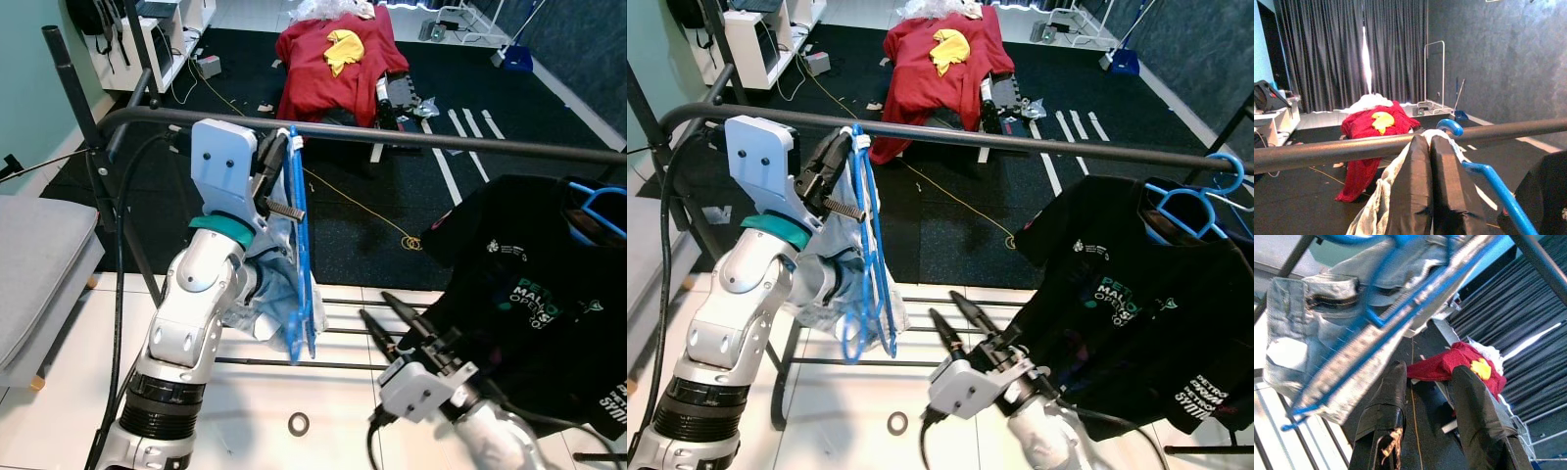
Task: Hang hanger
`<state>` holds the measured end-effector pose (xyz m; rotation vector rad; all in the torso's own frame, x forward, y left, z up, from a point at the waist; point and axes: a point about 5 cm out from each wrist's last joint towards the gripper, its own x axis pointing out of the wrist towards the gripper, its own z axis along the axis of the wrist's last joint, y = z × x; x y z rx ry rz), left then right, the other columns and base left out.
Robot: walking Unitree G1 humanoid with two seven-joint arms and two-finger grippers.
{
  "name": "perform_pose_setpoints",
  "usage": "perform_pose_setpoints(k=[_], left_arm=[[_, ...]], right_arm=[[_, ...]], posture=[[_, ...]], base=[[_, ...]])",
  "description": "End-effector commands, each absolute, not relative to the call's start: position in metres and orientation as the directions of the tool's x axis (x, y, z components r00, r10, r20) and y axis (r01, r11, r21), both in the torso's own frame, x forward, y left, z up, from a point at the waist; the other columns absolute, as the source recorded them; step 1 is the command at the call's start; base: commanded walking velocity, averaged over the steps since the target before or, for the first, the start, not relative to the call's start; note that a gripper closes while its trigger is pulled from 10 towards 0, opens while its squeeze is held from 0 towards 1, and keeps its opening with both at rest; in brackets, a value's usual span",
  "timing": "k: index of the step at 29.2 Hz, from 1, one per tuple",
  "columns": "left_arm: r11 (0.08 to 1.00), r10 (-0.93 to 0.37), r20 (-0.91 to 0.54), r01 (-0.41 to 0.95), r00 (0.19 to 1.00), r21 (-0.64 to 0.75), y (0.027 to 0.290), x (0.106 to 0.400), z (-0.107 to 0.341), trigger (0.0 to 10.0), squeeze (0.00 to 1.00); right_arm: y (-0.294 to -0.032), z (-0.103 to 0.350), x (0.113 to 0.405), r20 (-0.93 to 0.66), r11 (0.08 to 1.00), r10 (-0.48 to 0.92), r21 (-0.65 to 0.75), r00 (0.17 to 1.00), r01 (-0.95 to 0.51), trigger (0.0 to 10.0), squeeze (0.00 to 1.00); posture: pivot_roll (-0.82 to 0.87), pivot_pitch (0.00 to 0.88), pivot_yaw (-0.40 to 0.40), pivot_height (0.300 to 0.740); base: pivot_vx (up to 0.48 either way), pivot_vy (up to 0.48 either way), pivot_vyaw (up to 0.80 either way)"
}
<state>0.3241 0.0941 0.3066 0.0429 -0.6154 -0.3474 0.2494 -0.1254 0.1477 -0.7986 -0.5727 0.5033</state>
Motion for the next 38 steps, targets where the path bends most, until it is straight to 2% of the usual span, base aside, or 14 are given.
perform_pose_setpoints(k=[1,7,11,24,30,33,38], left_arm=[[0.922,-0.370,0.613,0.355,0.699,0.151,0.084,0.314,0.324,0.0,0.00],[0.907,-0.395,0.614,0.396,0.684,0.142,0.079,0.309,0.329,0.0,0.00],[0.902,-0.402,0.622,0.407,0.672,0.143,0.077,0.305,0.333,0.0,0.00],[0.900,-0.404,0.623,0.412,0.670,0.140,0.077,0.303,0.334,0.0,0.00],[0.901,-0.404,0.612,0.411,0.680,0.138,0.077,0.304,0.332,0.0,0.00],[0.905,-0.403,0.585,0.401,0.703,0.141,0.076,0.309,0.325,0.0,0.00],[0.913,-0.394,0.565,0.382,0.725,0.146,0.077,0.314,0.320,0.0,0.00]], right_arm=[[-0.122,0.135,0.248,0.246,0.577,0.629,-0.784,0.737,-0.231,10.0,0.00],[-0.114,0.131,0.258,0.268,0.582,0.632,-0.784,0.727,-0.217,10.0,0.00],[-0.105,0.145,0.268,0.325,0.610,0.630,-0.769,0.705,-0.191,10.0,0.00],[-0.089,0.165,0.274,0.407,0.630,0.642,-0.763,0.650,-0.144,10.0,0.00],[-0.081,0.173,0.269,0.455,0.638,0.645,-0.763,0.614,-0.105,10.0,0.00],[-0.074,0.183,0.257,0.499,0.664,0.644,-0.741,0.580,-0.100,10.0,0.00],[-0.078,0.186,0.252,0.506,0.675,0.632,-0.732,0.587,-0.096,10.0,0.00]], posture=[[-0.16,0.160,0.047,0.740],[-0.15,0.162,0.053,0.740],[-0.14,0.164,0.050,0.740],[-0.13,0.167,0.050,0.740],[-0.13,0.170,0.050,0.740],[-0.14,0.172,0.056,0.740],[-0.14,0.173,0.055,0.740]], base=[[0.000,0.000,0.00],[0.000,0.000,0.00],[0.000,0.000,0.00],[0.000,0.000,0.00],[0.000,0.000,0.00],[0.000,0.000,0.00],[0.000,0.000,0.00]])
